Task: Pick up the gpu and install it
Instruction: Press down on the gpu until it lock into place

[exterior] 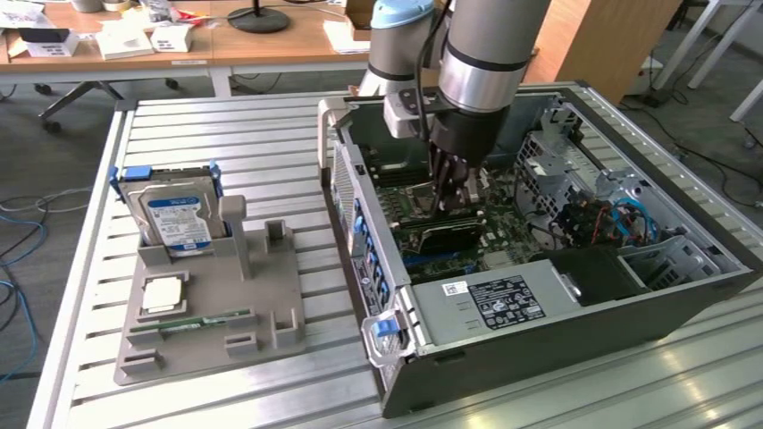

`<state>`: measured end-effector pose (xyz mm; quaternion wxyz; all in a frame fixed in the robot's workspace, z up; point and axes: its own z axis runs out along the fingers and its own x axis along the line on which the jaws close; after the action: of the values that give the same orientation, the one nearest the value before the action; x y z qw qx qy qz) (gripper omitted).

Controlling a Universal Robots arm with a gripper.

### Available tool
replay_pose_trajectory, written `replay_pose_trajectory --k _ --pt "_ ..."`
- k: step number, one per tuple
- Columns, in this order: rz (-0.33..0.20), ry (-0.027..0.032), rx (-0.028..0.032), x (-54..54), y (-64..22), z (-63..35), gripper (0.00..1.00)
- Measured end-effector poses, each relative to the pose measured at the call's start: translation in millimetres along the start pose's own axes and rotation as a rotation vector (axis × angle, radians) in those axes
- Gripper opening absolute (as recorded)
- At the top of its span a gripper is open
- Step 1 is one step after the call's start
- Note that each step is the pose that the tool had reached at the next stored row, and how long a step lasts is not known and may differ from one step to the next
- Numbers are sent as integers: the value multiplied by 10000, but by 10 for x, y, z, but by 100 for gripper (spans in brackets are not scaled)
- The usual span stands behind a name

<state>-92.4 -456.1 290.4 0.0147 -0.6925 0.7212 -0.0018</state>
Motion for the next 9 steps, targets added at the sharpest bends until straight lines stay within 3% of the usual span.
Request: replay_pose_trajectory --k 9 --pt "11 0 1 -1 7 50 11"
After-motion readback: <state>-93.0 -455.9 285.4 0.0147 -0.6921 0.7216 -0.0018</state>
